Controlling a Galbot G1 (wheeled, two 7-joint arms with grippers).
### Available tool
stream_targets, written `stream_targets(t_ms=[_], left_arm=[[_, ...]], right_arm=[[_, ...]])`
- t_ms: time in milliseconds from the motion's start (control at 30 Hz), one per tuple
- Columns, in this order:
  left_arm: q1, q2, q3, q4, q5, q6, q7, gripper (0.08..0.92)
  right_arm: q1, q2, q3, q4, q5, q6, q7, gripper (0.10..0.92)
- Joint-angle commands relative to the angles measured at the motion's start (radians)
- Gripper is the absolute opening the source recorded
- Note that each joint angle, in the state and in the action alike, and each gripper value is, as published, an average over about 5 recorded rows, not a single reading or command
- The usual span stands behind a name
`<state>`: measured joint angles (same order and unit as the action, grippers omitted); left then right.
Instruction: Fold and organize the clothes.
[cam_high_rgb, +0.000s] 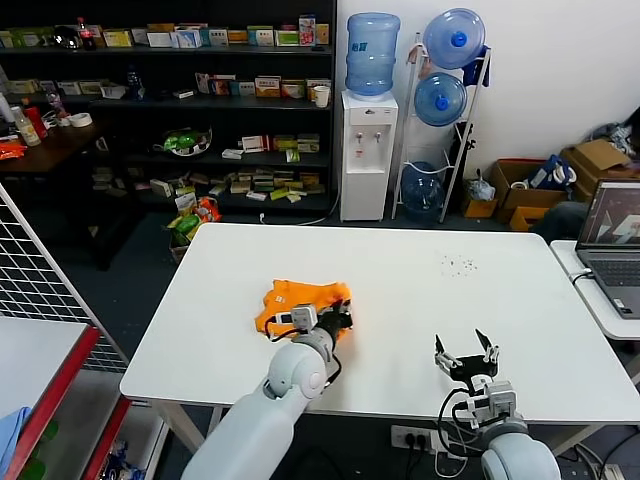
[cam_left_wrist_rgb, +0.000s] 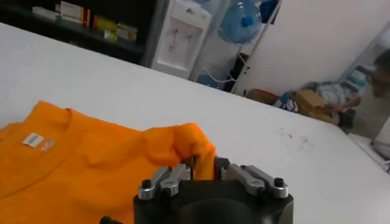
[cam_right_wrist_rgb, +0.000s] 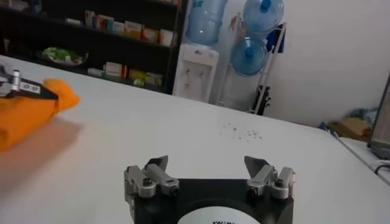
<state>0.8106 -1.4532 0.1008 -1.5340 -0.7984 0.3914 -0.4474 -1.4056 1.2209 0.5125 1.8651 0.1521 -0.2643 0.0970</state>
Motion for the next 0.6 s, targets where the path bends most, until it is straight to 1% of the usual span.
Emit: stream_targets(t_ms=[33,100,167,267,367,433,500,600], left_arm=[[0.016,-0.113,0.009,0.013,0.021,-0.166,0.054,0.371],[0.028,-0.088,0.003,-0.021,0.046,-0.194,0.076,0.431],[0.048,-0.038,-0.010,-0.061,0.104,-0.218,0.113,0.483],[0.101,0.079,-0.044,-0.123,0.238,-0.265,0.192,0.570],[0.191,0.212,-0.098,-0.155,0.379,-0.359,0.264,0.657],[0.262,0.274,-0.153,-0.156,0.461,-0.429,0.292,0.717],[0.327,0.297,-0.222,-0.151,0.529,-0.479,0.306,0.770],[0.394,0.293,-0.313,-0.144,0.626,-0.513,0.327,0.813]], right_arm=[[0.001,0.004,0.006,-0.008,0.003,0.006,-0.003,0.823],[0.002,0.006,0.016,-0.011,0.008,0.016,-0.014,0.823],[0.002,0.012,0.039,-0.013,0.014,0.033,-0.042,0.823],[0.007,0.033,0.090,-0.013,0.025,0.059,-0.104,0.823],[0.025,0.074,0.149,-0.015,0.036,0.082,-0.176,0.823],[0.041,0.105,0.181,-0.021,0.036,0.098,-0.223,0.823],[0.056,0.133,0.202,-0.028,0.027,0.106,-0.256,0.823],[0.074,0.173,0.228,-0.041,0.012,0.111,-0.295,0.823]])
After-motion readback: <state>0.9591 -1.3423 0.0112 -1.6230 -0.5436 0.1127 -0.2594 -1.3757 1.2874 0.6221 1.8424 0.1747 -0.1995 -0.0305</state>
